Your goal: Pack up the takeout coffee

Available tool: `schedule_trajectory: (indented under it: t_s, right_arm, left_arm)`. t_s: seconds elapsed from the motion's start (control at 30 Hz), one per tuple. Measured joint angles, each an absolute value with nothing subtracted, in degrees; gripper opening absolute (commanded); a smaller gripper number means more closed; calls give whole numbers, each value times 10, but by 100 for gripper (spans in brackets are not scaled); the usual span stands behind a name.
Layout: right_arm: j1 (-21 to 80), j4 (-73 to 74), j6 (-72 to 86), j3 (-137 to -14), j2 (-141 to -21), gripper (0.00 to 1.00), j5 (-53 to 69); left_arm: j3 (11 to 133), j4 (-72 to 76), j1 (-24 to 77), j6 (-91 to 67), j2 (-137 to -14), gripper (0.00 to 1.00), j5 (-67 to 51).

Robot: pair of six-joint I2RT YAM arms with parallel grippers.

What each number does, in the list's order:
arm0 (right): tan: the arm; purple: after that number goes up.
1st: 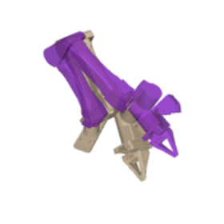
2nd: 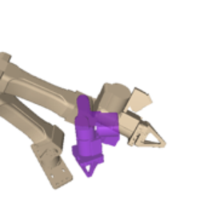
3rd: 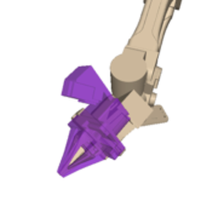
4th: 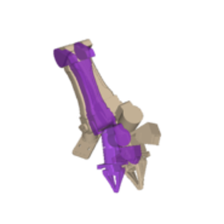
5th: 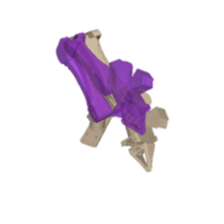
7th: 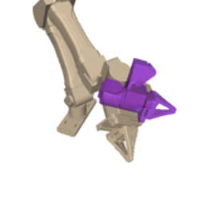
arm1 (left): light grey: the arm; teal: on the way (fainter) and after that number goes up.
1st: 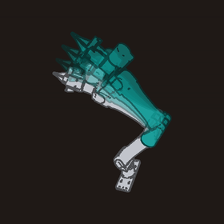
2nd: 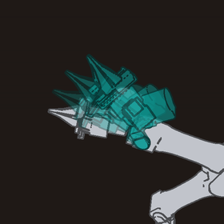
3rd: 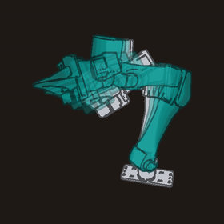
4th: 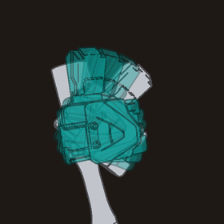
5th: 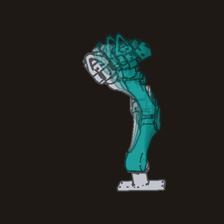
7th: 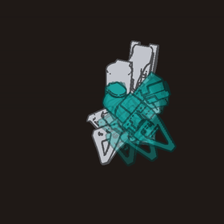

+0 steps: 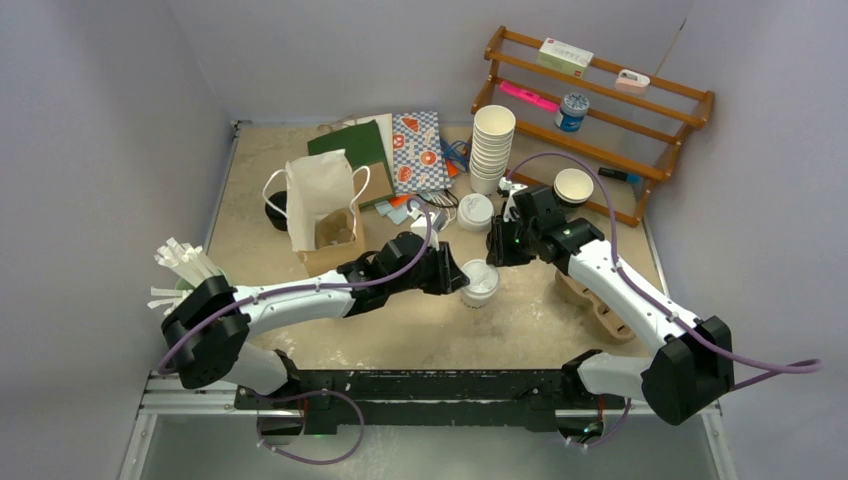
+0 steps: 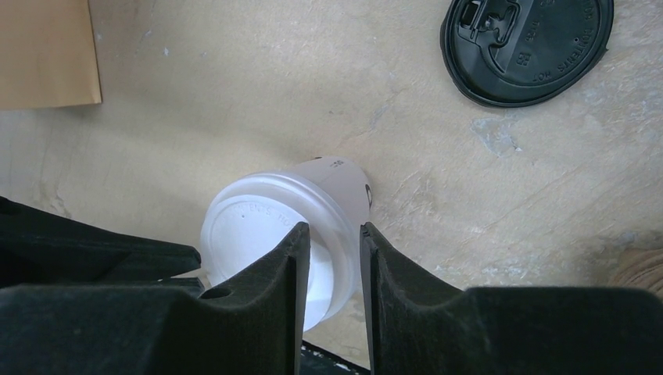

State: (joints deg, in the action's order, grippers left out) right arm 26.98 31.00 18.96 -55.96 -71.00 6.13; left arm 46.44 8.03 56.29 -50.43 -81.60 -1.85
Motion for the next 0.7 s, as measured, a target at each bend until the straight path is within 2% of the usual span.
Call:
schedule_trajectory:
  t_s: [0.43,0.7]
  right_arm:
    - [270,310,190,-557,-710,30,71]
    - [269,306,205,-545,-695,34,67]
  left_arm:
    - [475,93,563,-504,-842,21,-21]
    - [503,77,563,-486,-858,19,-9]
